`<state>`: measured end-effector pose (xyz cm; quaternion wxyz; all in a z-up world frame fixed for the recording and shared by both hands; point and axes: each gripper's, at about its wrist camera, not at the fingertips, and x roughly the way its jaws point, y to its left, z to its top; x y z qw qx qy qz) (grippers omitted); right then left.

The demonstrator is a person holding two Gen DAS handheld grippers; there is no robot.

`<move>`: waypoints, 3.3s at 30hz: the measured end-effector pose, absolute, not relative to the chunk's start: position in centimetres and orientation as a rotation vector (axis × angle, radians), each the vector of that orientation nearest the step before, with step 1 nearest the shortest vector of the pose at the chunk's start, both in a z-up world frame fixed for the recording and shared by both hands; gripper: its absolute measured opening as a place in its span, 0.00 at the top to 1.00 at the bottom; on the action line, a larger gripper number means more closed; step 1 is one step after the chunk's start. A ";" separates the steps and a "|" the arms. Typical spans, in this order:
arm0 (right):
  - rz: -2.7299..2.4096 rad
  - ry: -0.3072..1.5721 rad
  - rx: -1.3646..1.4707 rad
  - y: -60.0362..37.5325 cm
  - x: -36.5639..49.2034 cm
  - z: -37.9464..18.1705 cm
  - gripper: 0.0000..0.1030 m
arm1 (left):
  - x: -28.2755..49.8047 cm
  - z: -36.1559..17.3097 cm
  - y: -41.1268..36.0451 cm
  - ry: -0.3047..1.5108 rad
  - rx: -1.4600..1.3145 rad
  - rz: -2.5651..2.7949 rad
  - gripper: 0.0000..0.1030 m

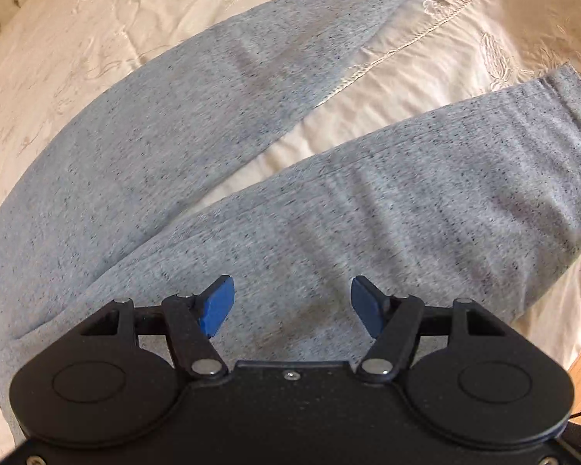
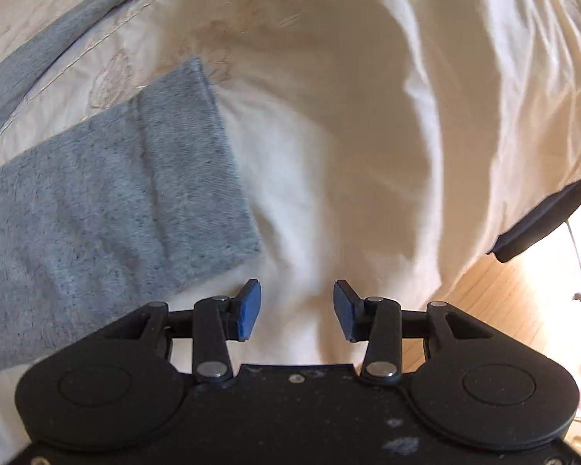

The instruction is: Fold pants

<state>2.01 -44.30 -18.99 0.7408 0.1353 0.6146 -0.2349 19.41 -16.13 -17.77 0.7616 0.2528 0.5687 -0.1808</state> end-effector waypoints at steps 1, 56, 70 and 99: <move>-0.482 1.319 0.329 -44.2 2.4 -18.6 0.57 | 19.6 -17.8 -16.7 1.235 0.547 -0.406 0.32; -0.231 1.222 0.064 -46.4 43.6 -20.0 0.57 | 29.2 -12.8 -6.7 1.263 0.145 0.034 0.39; -0.147 1.231 0.412 -51.7 35.7 -20.0 0.55 | 29.2 -13.2 -7.8 1.290 0.149 0.004 0.39; -0.201 1.163 0.440 -51.1 37.2 -14.8 0.88 | 28.1 -12.9 -7.4 1.276 0.135 0.030 0.39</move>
